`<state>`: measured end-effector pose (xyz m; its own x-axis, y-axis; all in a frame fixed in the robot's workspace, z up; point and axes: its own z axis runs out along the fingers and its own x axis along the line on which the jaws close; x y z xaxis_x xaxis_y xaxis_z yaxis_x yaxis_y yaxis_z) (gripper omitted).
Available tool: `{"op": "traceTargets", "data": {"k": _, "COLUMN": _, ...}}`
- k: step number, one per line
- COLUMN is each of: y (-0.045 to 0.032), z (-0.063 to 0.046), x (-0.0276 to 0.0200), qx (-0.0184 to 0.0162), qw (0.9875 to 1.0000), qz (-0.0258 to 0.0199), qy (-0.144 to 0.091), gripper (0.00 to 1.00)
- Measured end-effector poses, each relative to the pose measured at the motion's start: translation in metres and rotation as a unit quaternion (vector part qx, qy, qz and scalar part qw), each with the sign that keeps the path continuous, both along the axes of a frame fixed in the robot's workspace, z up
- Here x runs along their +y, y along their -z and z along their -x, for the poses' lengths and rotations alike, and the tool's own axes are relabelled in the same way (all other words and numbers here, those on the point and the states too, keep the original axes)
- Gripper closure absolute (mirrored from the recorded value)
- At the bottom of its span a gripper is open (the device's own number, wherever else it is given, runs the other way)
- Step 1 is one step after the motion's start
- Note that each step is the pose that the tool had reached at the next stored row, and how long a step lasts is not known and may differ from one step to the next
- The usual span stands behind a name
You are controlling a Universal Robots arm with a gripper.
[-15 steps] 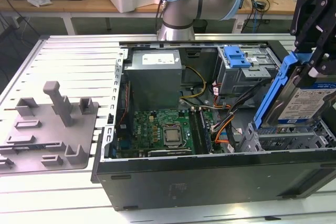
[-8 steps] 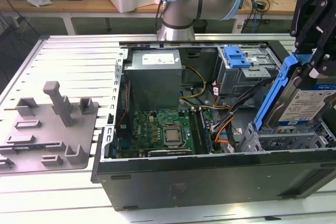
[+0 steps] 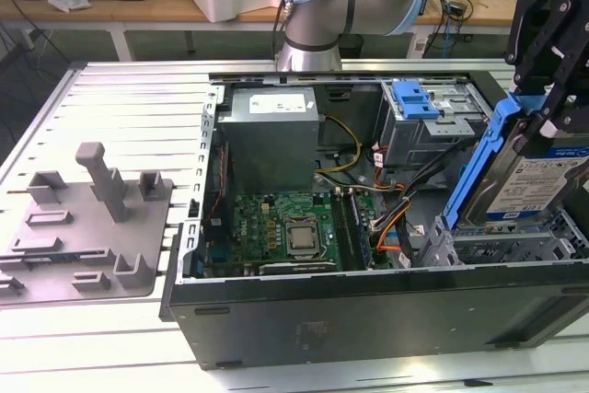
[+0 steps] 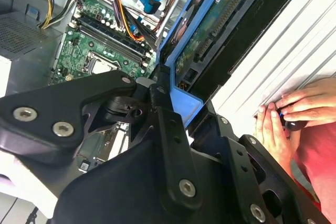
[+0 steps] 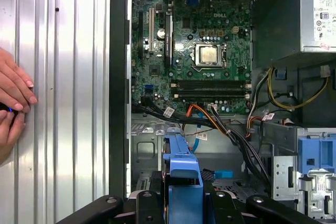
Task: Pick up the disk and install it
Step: 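Insert the disk into the insertion slot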
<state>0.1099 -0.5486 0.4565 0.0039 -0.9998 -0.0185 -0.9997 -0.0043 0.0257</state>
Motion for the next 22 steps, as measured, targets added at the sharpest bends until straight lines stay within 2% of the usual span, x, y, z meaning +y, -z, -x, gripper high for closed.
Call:
{"op": "traceTargets", "data": {"k": 6, "y": 0.0002, "z": -0.0028, "x": 0.0000, "qx": 0.0000, "qw": 1.0000, "qz": 0.0001, "qy": 0.001, "gripper": 0.63}}
{"op": "traceTargets", "data": {"k": 22, "y": 0.0013, "z": -0.0012, "x": 0.0014, "qx": 0.0000, "qw": 1.0000, "qz": 0.0000, "qy": 0.001, "gripper": 0.63}}
